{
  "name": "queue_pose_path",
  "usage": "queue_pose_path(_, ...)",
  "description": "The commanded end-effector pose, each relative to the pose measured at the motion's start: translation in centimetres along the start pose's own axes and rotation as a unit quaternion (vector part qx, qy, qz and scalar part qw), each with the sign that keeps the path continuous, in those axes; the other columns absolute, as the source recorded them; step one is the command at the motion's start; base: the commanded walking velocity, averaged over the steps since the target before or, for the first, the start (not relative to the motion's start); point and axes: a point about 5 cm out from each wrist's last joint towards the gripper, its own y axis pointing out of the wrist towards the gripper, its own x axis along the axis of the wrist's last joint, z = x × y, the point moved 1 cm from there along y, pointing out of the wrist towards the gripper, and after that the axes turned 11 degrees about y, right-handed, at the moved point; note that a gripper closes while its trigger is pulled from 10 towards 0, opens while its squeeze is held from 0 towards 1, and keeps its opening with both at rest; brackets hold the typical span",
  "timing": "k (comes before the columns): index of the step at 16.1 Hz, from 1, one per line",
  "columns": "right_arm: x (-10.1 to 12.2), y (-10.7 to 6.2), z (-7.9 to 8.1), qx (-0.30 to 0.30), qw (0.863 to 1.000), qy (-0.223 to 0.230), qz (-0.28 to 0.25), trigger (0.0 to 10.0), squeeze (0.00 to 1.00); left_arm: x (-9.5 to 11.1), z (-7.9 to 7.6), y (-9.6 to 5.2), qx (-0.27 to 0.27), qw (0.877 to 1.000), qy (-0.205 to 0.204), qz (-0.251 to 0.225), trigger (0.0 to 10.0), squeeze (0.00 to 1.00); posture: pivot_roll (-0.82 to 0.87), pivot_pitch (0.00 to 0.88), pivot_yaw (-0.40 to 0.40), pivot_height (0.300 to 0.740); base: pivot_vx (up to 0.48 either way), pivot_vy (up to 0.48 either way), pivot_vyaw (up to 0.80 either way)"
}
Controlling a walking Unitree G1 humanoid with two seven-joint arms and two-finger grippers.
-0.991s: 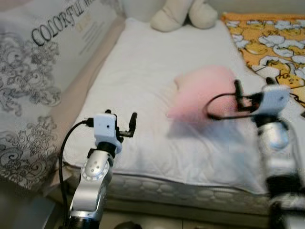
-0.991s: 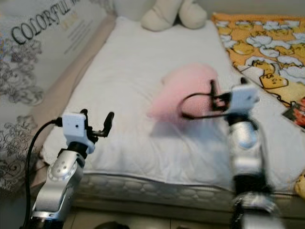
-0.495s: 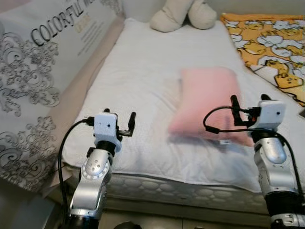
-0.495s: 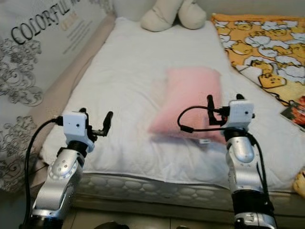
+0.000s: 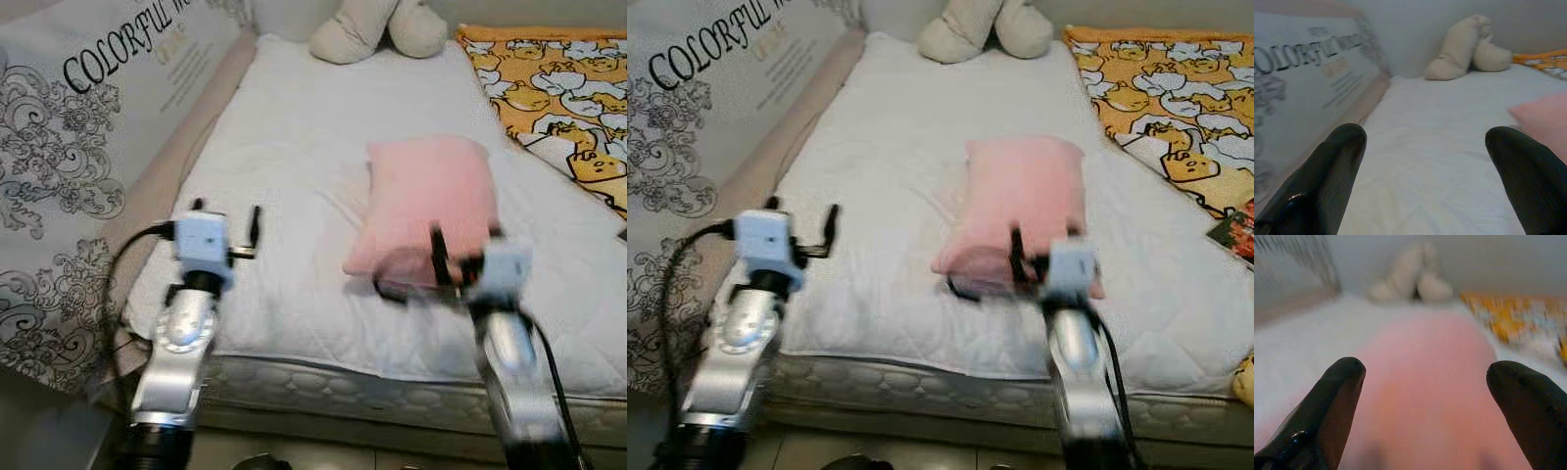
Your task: Clean up the room
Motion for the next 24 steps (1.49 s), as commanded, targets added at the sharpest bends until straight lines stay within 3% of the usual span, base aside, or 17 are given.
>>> queue_pose_path(1, 0.2, -0.2, -0.3, 0.003, 1.0, 0.005, 0.002, 10.0, 0.0, -0.6, 0.1, -0.6, -0.008, 1.0, 0.001, 0.009, 10.0, 0.0, -0.08, 0.0, 0.094, 0.74, 0.0, 0.0, 0.0)
queue_pose_path(5, 0.5, -0.7, -0.2, 0.025, 1.0, -0.005, 0.002, 10.0, 0.0, -1.0, -0.7, -1.7, -0.022, 1.0, -0.012, 0.013, 10.0, 0.0, -0.09, 0.0, 0.093, 0.74, 0.0, -0.116, 0.0)
queue_pose_path(9, 0.5, 0.8, 0.2, 0.029, 1.0, -0.003, -0.001, 10.0, 0.0, -0.3, -1.5, -0.8, -0.025, 0.999, -0.022, 0.003, 10.0, 0.0, -0.09, 0.0, 0.098, 0.74, 0.0, -0.464, 0.0)
queue_pose_path(17, -0.5, 1.3, 0.7, 0.046, 0.999, -0.011, 0.02, 10.0, 0.0, -0.7, -2.1, -0.4, -0.032, 0.999, -0.023, 0.015, 10.0, 0.0, -0.09, 0.0, 0.103, 0.74, 0.0, -0.455, 0.0)
queue_pose_path(20, -0.3, 1.5, 0.8, 0.047, 0.999, -0.011, 0.016, 10.0, 0.0, -1.1, -2.4, -0.3, -0.036, 0.999, -0.022, 0.03, 10.0, 0.0, -0.09, 0.0, 0.105, 0.74, 0.0, 0.0, 0.0)
queue_pose_path(24, 0.5, 1.8, 1.0, 0.044, 0.999, -0.021, -0.006, 10.0, 0.0, -0.1, -2.7, -0.3, -0.051, 0.998, -0.041, -0.005, 10.0, 0.0, -0.09, 0.0, 0.11, 0.74, 0.12, 0.0, 0.0)
